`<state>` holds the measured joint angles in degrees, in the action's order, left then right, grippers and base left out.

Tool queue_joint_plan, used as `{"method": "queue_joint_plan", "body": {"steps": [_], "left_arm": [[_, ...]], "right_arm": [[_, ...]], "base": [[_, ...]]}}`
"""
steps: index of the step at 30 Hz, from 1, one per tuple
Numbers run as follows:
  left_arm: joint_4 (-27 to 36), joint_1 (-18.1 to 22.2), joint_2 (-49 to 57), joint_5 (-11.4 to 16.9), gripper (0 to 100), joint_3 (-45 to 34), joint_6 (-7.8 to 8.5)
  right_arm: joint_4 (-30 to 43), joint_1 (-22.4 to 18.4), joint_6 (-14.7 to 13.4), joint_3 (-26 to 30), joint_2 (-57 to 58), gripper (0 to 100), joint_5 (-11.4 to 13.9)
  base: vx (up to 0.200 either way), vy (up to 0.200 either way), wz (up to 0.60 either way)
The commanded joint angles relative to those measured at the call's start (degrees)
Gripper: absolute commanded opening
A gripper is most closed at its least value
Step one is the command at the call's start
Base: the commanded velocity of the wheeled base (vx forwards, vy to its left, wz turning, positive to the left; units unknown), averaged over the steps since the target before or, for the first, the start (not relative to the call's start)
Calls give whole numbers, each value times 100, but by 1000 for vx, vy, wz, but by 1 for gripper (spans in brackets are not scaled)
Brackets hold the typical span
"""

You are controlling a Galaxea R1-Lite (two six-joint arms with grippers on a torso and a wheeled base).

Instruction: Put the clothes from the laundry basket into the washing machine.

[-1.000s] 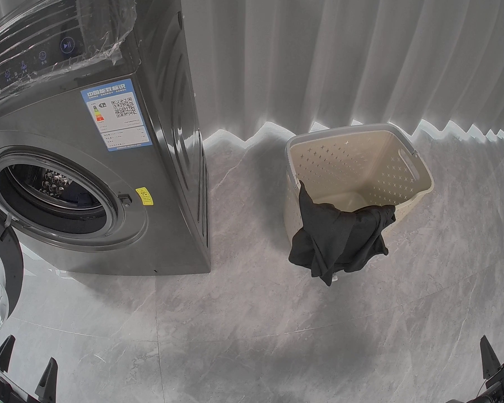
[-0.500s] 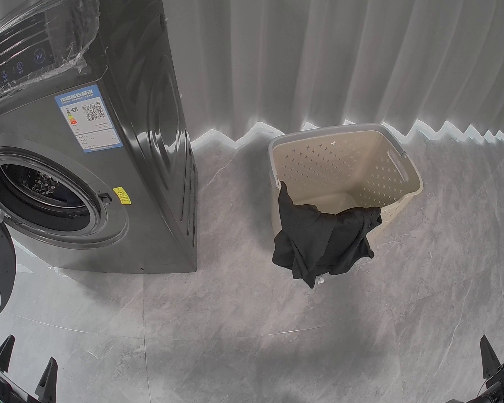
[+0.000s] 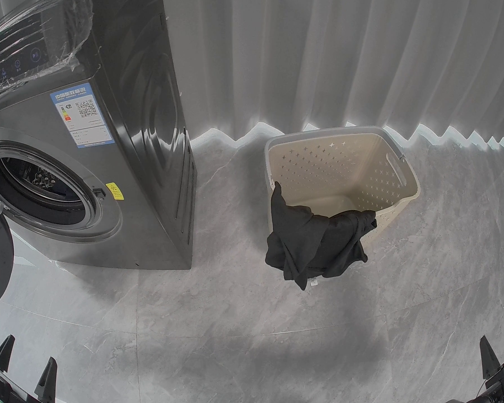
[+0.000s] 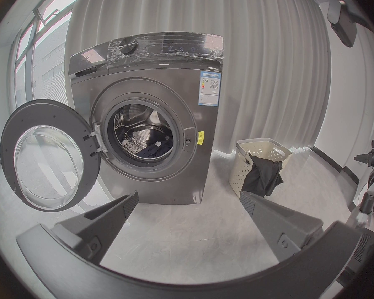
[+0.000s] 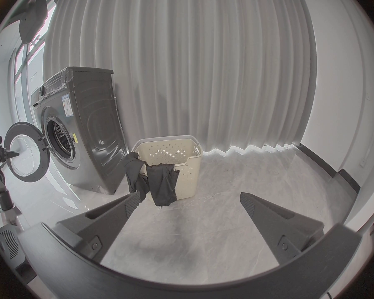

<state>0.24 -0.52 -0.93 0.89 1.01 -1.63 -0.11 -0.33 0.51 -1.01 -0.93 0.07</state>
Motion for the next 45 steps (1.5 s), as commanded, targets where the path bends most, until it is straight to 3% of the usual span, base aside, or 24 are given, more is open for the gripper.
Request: {"method": "queue_joint_plan", "body": {"steps": [1, 10, 31, 40, 45], "left_arm": [[2, 0, 93, -1, 100, -101, -4], [2, 8, 93, 8, 100, -101, 32], [2, 8, 93, 8, 100, -101, 58], [2, 8, 93, 8, 100, -101, 49], [2, 8, 93, 16, 100, -101, 58]], "right_arm": [[-7, -2, 2, 101, 40, 100, 1], [-7, 7, 2, 101, 40, 100, 1], [2, -11, 2, 101, 40, 100, 1], [-7, -11, 2, 101, 40, 100, 1], [-86, -11, 45, 101, 40, 100, 10]], "base": [[0, -200, 0], [0, -200, 0], [86, 0, 0], [0, -200, 0], [0, 0, 0]]}}
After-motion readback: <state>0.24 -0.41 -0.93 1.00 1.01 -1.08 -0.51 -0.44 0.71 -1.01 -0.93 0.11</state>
